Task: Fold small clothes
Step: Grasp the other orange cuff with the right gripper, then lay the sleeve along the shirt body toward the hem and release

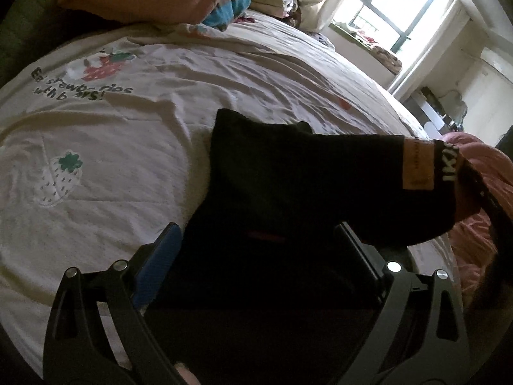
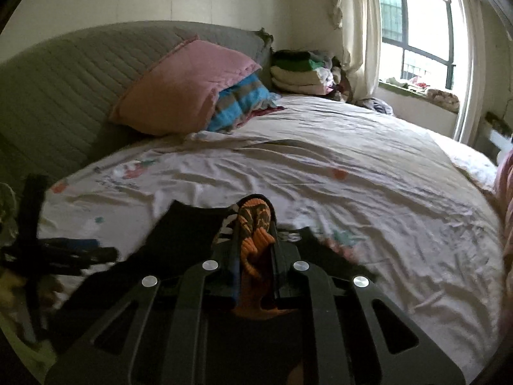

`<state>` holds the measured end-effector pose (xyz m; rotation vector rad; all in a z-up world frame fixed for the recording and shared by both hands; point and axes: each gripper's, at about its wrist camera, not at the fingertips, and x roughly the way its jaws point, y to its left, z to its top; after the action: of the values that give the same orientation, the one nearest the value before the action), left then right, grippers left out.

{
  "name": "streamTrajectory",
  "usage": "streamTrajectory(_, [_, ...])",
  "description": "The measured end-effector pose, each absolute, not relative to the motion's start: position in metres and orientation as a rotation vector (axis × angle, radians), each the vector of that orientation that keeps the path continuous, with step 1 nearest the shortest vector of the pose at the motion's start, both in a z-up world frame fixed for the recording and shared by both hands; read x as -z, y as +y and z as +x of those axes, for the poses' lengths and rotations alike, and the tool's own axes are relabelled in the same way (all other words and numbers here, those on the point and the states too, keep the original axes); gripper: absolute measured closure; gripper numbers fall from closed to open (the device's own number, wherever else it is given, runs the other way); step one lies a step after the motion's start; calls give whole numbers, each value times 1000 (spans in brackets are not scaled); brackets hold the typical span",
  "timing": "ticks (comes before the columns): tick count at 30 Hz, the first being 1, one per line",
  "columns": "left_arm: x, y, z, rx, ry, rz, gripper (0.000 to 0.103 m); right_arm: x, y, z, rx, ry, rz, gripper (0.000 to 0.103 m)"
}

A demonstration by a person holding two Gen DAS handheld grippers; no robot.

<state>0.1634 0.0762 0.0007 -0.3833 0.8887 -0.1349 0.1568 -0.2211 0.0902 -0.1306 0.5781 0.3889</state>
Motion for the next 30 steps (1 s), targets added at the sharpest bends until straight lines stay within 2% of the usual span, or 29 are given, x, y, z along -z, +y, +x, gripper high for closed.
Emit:
streamTrajectory(14, [7,39,199,133,937,-247,14,1,-249,180,-227,780,-162,90])
streamTrajectory(24, [20,11,224,151,974,-170,14,23,-263,178,-163,829,-142,87])
streamTrajectory(30, [24,14,225,131,941,-146,14,20,-273,175,-99,811,-117,81])
